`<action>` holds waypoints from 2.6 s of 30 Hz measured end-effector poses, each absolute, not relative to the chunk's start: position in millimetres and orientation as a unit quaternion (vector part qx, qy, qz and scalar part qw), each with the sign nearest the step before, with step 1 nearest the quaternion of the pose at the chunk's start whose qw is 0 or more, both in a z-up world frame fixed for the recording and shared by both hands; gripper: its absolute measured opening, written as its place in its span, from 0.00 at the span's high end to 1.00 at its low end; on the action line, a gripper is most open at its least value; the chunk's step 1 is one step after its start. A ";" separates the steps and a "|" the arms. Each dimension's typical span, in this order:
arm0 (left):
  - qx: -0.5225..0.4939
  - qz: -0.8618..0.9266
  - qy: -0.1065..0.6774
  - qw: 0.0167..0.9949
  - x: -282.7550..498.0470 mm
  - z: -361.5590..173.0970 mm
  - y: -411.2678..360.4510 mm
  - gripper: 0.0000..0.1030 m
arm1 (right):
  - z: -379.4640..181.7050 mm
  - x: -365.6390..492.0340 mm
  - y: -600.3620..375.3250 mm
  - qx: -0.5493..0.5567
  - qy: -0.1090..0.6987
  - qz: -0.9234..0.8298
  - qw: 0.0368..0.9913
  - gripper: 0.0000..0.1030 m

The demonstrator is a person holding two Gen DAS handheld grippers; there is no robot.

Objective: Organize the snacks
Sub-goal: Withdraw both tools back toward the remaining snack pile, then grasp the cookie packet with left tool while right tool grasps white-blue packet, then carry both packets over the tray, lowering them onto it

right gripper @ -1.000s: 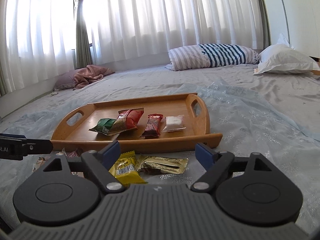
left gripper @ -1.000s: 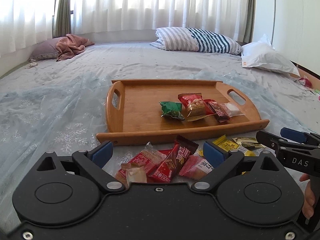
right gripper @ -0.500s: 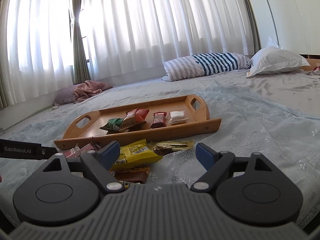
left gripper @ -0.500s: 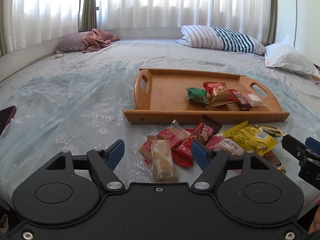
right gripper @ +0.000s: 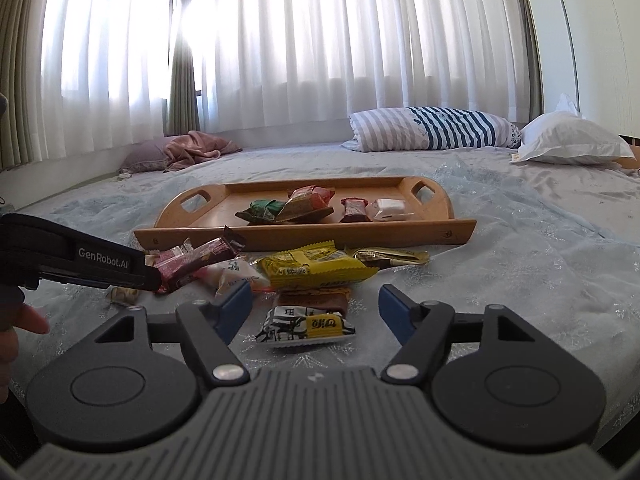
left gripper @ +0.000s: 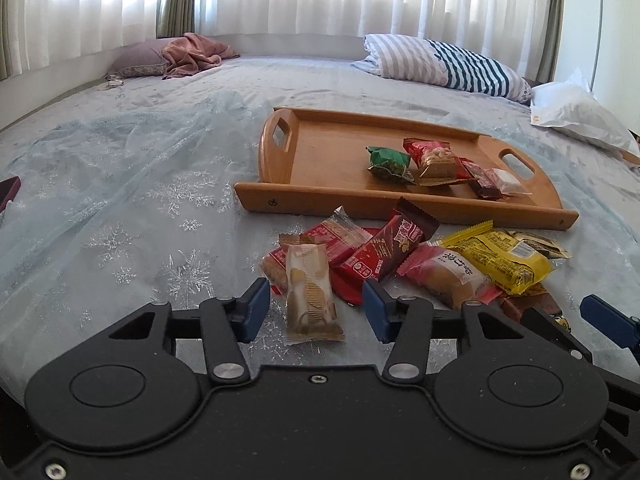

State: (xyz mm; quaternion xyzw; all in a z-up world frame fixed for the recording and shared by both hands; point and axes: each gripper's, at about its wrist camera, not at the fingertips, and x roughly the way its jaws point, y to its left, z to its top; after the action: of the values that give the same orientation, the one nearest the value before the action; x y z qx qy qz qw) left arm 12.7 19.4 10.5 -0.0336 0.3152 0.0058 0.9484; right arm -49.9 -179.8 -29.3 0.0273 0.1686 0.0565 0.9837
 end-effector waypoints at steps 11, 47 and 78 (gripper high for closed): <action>-0.036 0.008 0.326 0.945 16.8 7.4 23.1 0.75 | -34.5 -41.1 -170.9 0.023 0.199 0.049 0.978 0.42; -0.028 0.011 0.325 0.945 21.3 5.8 23.1 0.79 | -29.3 -17.8 -161.5 -0.031 0.227 0.055 0.972 0.45; -0.032 0.008 0.285 0.958 25.8 48.2 30.8 0.80 | -2.2 -33.3 -198.0 -0.045 0.218 0.001 0.975 0.54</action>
State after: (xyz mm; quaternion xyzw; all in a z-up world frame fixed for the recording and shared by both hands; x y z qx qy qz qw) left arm 25.8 30.8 48.2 -0.0317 0.2854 0.0081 0.9578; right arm -33.3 -198.0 -2.2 -0.0447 0.2177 0.0006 0.9750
